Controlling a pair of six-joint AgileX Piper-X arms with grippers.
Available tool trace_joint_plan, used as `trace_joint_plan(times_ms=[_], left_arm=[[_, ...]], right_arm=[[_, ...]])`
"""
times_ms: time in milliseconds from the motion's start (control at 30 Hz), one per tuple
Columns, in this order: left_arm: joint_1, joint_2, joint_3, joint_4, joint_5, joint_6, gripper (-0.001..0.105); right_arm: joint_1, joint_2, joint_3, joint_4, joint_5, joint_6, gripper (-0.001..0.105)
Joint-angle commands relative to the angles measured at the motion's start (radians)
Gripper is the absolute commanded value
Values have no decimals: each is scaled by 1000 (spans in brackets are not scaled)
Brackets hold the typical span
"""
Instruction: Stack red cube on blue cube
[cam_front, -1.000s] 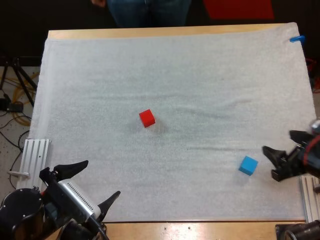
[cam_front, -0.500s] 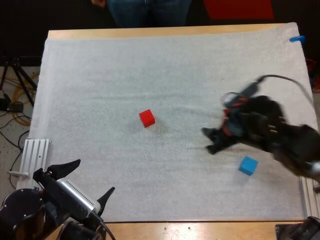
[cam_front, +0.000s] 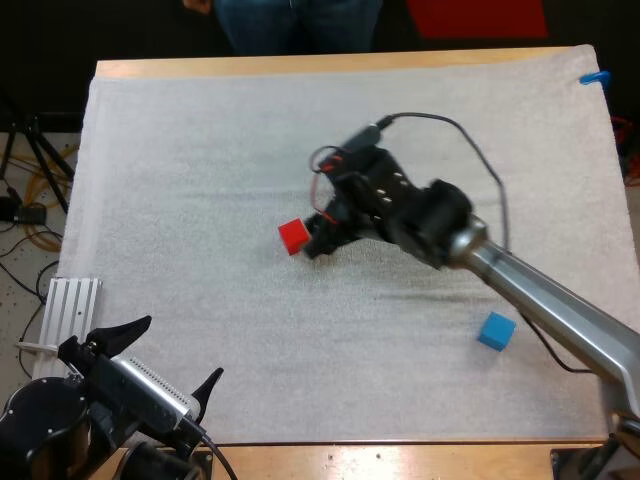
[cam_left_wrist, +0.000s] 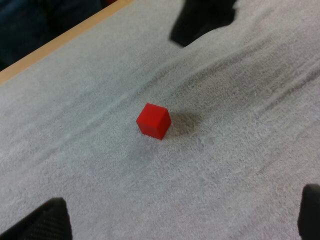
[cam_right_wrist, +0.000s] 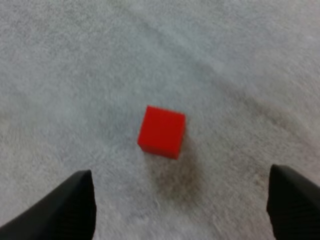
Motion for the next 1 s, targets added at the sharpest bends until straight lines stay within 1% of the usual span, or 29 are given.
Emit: trace_joint_plan(times_ms=[0,133,333,400,800,867,933,967], left_arm=[[-5,4,-6,-3,-16,5,87],[-5,4,-6,-3,-16,5,87],[-5,4,-6,-3,-16,5,87],[-5,4,-6,-3,-16,5,87],[-5,4,-6,-3,-14,5,87],[-5,4,-6,-3,-9,5,87],[-5,4,-6,-3,-9,5,87],[-5,4,-6,-3,-9,5,87]], right_arm=[[16,27,-37,-7,-5,12,69],[41,135,-126,-7,3,29,69],[48,272,-219,-5,8,135,69],[48,303,-239,-2,18,143,69],[45,446,-254,-1,121,158,69],[40,461,-254,-1,107,177,69],[29,479,-254,-4,47,211,69],[25,483,-254,-7,39,219,69]])
